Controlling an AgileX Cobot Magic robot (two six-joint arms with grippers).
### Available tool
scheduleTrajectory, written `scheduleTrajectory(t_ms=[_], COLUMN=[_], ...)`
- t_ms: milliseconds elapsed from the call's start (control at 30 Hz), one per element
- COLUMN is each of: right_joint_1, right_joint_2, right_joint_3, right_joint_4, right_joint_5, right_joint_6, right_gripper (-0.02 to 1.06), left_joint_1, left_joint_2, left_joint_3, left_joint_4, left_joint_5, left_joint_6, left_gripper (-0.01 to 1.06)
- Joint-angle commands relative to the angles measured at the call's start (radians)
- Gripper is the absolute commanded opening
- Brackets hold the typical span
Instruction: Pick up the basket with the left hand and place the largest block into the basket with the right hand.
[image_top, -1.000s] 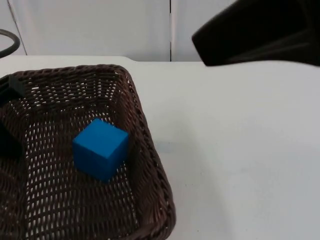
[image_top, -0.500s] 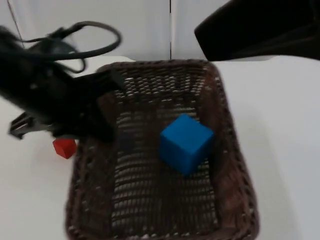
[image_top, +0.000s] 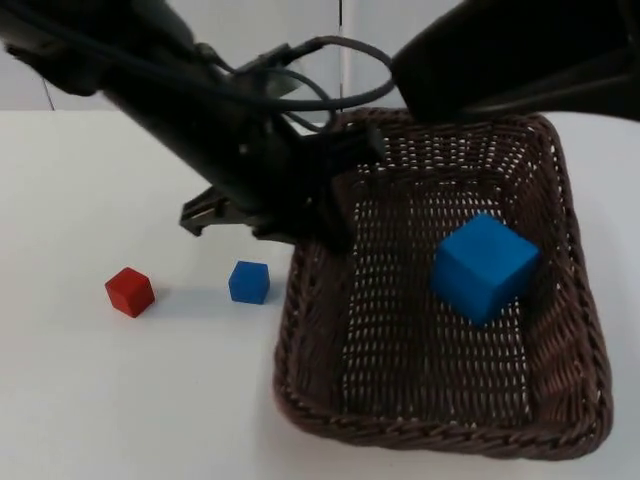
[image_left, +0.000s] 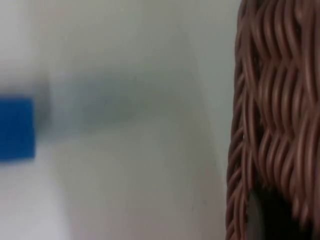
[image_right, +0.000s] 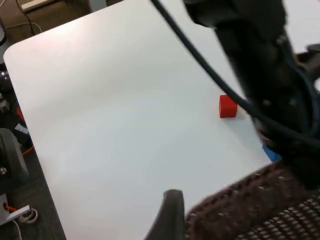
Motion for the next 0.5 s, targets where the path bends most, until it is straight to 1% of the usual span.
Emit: scheduleTrajectory(t_ms=[0,133,467], right_joint_1=[-0.001,-0.001,-0.001], right_joint_2=[-0.008,-0.008,-0.008], right_joint_3=[0.005,0.005,0.005], right_joint_4=[0.003,0.008,0.01], right_joint_5=[0.001,-0.001,-0.001], right_joint_6=[0.006,0.005,0.005], right_gripper=[0.73,0.73,0.73], left_joint_1=[-0.015,-0.015,-0.015], left_joint_2=[0.027,0.106,0.191], left_joint_3=[-0.041,-0.103,-0.117], left_joint_4=[-0.04,-0.065,-0.079], left_joint_5=[-0.002,0.009,-0.036], left_joint_6=[-0.001,-0.001,-0.001], left_gripper=[0.0,0.0,0.0])
